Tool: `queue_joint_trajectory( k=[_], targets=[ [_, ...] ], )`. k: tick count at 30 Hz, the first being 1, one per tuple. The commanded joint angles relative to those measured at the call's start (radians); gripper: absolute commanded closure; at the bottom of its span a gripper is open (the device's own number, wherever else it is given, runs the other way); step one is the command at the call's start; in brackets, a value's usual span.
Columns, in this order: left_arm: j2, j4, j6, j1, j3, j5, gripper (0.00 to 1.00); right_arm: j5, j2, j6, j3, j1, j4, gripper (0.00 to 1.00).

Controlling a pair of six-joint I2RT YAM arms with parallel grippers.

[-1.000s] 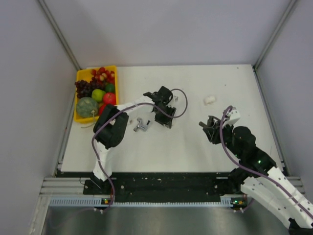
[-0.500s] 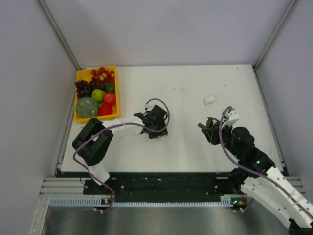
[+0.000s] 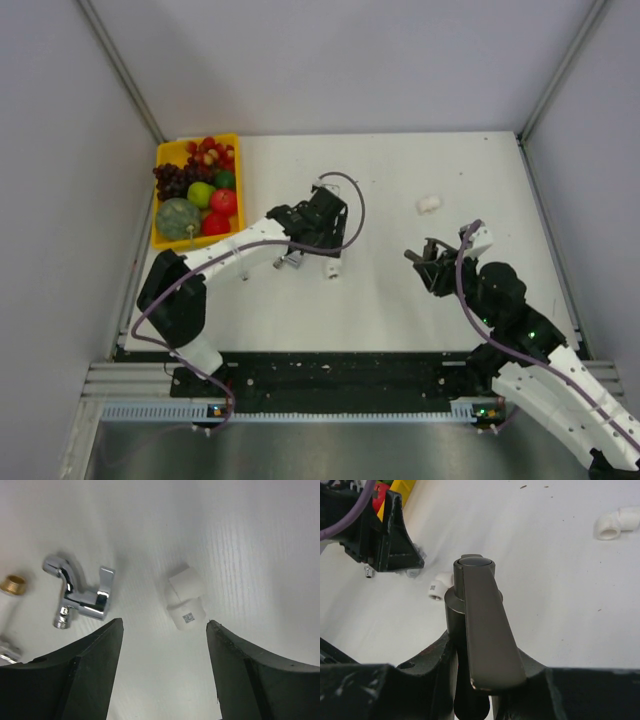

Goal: Install the water faucets

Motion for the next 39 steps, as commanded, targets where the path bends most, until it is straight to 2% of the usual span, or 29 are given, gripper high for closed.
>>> queue_joint_trajectory(
  k=[1, 3, 8, 18, 27, 39],
  targets=[
    [0.032, -0.153, 0.434, 0.011, 0.153, -0.005, 0.27, -0.011, -0.013, 0.014, 0.01, -0.005, 0.066, 1.0],
    [0.075, -0.181, 0.503, 0.019, 0.214, 0.046, 0.27, -0.015, -0.015, 0.017, 0.01, -0.005, 0.065, 1.0],
    [0.193, -0.227, 0.554, 0.022, 0.331, 0.121, 0.28, -0.013, -0.023, 0.022, 0.019, -0.005, 0.049, 1.0],
    [0.374, -0.293, 0.6, 0.024, 0.455, 0.127, 0.32, -0.007, -0.021, 0.017, 0.021, -0.004, 0.04, 1.0],
    [0.411, -0.304, 0.596, 0.024, 0.474, 0.239, 0.33, -0.005, -0.023, 0.019, 0.018, -0.004, 0.035, 1.0],
    [0.497, -0.321, 0.603, 0.024, 0.489, 0.186, 0.37, -0.005, -0.018, 0.022, 0.008, -0.005, 0.037, 1.0]
  ],
)
